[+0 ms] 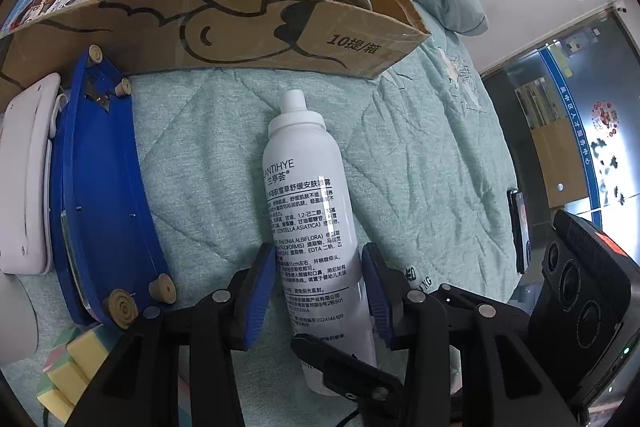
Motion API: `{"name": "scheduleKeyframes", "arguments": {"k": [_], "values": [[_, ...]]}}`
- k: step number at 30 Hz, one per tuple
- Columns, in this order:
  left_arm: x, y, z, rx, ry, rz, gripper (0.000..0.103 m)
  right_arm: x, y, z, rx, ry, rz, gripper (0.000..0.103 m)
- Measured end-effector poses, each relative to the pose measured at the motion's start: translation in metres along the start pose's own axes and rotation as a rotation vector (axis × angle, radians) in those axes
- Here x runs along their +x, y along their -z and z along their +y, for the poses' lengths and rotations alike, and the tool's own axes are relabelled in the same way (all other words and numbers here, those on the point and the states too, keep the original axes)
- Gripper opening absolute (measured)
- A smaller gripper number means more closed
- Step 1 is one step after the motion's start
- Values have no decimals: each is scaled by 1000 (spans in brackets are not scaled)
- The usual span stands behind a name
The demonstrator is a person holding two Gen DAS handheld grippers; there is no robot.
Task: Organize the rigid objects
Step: 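Lift the spray bottle upright with the right tool and carry it over the box, then lower the spray bottle beside the jar and open the right tool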
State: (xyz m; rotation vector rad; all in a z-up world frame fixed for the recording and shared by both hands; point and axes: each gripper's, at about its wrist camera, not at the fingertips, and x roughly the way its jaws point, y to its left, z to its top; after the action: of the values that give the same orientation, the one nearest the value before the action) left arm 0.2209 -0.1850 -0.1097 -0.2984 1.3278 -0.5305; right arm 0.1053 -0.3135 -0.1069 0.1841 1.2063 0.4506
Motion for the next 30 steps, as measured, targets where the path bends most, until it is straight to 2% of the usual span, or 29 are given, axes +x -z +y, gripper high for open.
{"name": "scheduleKeyframes", "arguments": {"k": [7,13,17,23,28,30], "values": [[-13,-1,-4,30,12,-45,41,0,-3,9,-23,41,-40,46],[-48,-15,-15,50,44,-135,41,-24,-18,18,-52,53,-95,46],[-83,-31,-32,101,32,-232,41,-48,-35,30,-105,88,-158,46],[-120,-69,-57,197,10,-330,40,-74,-69,42,-178,117,-265,46],[-125,-118,-63,203,-1,-349,40,-77,-114,43,-238,156,-278,46],[-128,-141,-69,235,-25,-348,40,-80,-126,41,-237,155,-288,46]]}}
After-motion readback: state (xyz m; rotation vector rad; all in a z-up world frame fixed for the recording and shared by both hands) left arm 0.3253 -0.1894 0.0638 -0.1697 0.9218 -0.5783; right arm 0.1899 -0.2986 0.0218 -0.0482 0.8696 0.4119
